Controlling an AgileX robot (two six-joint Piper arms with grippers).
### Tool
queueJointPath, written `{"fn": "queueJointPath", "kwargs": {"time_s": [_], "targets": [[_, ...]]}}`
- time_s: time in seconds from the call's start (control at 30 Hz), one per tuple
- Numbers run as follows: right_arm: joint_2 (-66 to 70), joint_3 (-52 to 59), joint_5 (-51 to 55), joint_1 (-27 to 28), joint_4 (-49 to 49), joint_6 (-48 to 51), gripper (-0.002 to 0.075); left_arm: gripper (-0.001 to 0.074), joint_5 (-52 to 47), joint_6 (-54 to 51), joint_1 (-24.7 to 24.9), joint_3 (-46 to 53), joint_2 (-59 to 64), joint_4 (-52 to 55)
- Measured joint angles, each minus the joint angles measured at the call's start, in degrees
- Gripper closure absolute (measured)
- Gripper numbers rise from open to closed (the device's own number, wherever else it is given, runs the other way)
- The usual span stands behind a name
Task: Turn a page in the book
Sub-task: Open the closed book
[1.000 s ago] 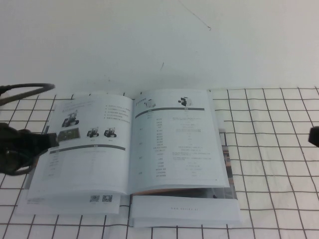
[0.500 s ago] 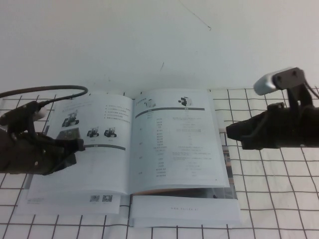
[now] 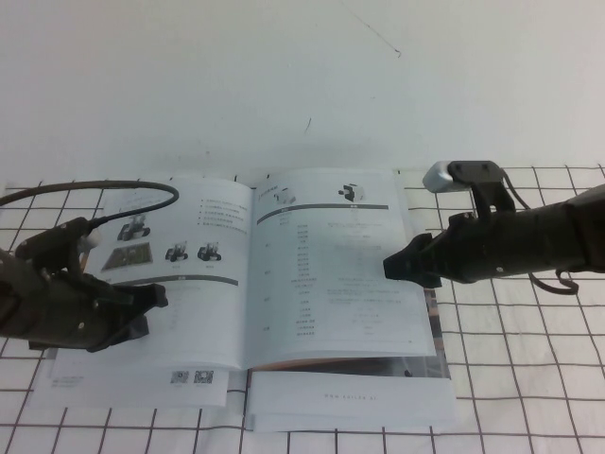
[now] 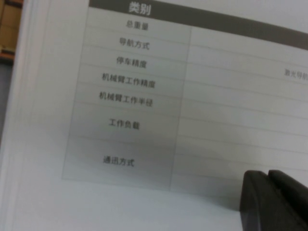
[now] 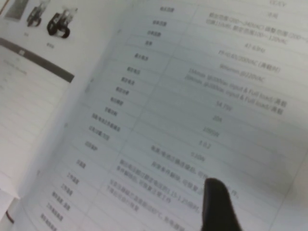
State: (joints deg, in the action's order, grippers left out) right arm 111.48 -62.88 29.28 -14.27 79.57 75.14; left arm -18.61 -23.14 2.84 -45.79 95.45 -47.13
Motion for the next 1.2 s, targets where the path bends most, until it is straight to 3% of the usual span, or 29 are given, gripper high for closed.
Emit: {"fn": "queueJointPath", "kwargs": {"time_s": [0.67,1.2], "targets": [[1.10,-2.14,1.34,0.63,-9.16,-10.73,0.0337,0.0737,0.91,0.00,0.00,0.00,0.13,-0.26],[6.31,-2.52,7.64,1.19,-2.68,-11.56,0.0337,0.0737,0.91,0.00,0.00,0.00,1.36,-0.96]]}}
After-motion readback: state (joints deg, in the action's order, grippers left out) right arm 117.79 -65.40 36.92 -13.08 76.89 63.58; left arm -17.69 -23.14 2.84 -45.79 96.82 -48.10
